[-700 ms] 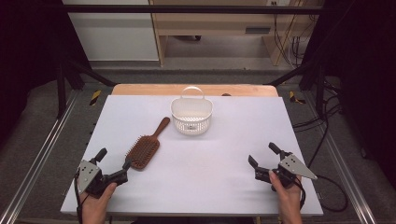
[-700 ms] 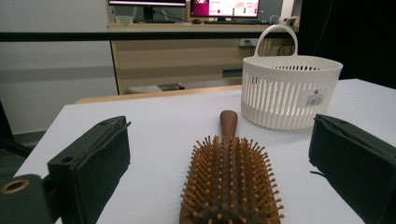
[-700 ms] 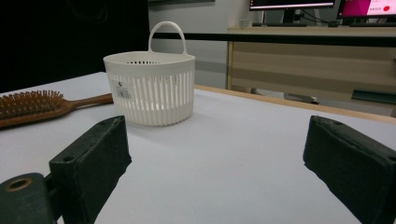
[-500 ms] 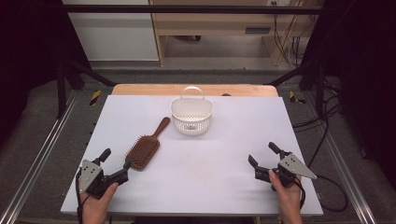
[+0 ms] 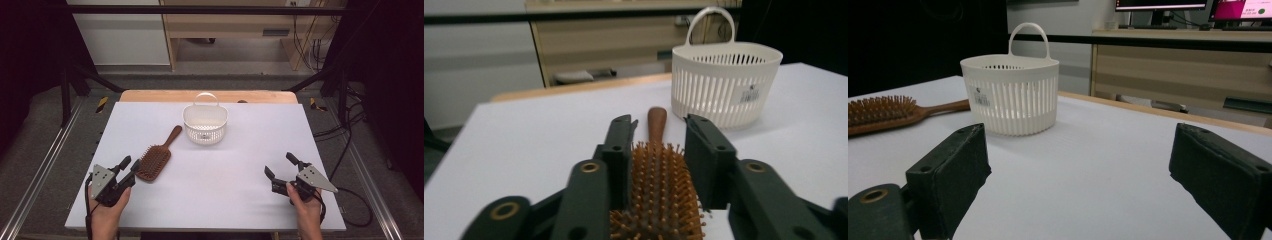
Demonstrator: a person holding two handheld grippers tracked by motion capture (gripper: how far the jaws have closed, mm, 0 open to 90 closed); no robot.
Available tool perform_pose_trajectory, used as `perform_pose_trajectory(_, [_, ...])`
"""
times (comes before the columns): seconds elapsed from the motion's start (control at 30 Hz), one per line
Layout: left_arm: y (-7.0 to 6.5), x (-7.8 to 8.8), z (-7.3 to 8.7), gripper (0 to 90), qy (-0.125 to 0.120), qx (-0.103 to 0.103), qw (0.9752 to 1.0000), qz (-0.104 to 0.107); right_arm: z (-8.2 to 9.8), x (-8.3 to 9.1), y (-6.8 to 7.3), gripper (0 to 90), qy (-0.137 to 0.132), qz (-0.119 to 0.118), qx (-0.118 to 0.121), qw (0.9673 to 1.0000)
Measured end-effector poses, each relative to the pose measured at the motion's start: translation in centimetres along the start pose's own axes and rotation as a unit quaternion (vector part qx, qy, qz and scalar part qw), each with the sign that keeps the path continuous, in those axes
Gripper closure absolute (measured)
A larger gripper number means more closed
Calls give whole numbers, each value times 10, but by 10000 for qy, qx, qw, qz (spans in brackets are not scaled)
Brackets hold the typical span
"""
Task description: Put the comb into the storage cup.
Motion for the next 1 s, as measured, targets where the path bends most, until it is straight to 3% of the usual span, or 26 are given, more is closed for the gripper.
perform_pose_trajectory(0.07, [-3, -8, 0, 742, 183, 37, 9998, 121, 1, -1, 1, 92, 55, -15, 54, 10000])
perform_pose_trajectory(0.1, [-8, -18, 0, 801, 357, 28, 9988, 331, 1, -1, 2, 93, 59, -33, 55, 10000])
perform_pose_trajectory(0.13, [-8, -18, 0, 822, 357, 28, 9988, 331, 1, -1, 2, 93, 59, -33, 55, 10000])
perform_pose_trajectory(0.17, [-13, -30, 1, 842, 522, 55, 9975, 468, 2, -1, 2, 93, 85, -30, 52, 9999])
perform_pose_trajectory(0.2, [-13, -30, 1, 871, 522, 55, 9975, 468, 2, -1, 2, 93, 85, -30, 52, 9999])
perform_pose_trajectory(0.23, [-17, -39, 1, 890, 692, -51, 9965, 475, 2, 0, 2, 95, 83, -19, 39, 10000])
perform_pose_trajectory(0.37, [-21, -52, -8, 898, 874, -199, 9948, 492, -1, 1, 3, 97, 30, -48, 22, 10000])
perform_pose_trajectory(0.47, [-22, -57, -11, 898, 948, -198, 9941, 486, -1, 1, 3, 98, 22, -62, 10, 10000])
perform_pose_trajectory(0.53, [-25, -65, -13, 898, 1116, -288, 9921, 491, 1, -1, 2, 99, 63, -58, 18, 10000])
perform_pose_trajectory(0.73, [-26, -81, -10, 898, 1397, -170, 9884, 570, 1, 0, 2, 101, 115, -52, 32, 9999])
perform_pose_trajectory(0.93, [-24, -88, -10, 898, 1550, -242, 9859, 578, 1, -2, 2, 106, 128, -46, 29, 9999])
perform_pose_trajectory(1.0, [-23, -93, -10, 899, 1656, -287, 9840, 586, 3, -3, 2, 106, 164, -47, 35, 9998])
Point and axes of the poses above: each handheld gripper's, and its own axes: x roughly backward along the jaws, z roughly out of its underside, y roughly to its left, the point moved 6 cm from there along -x, roughly forward along the jaws, and after that the axes turned 2 degrees about -x, right-handed, at the moved point
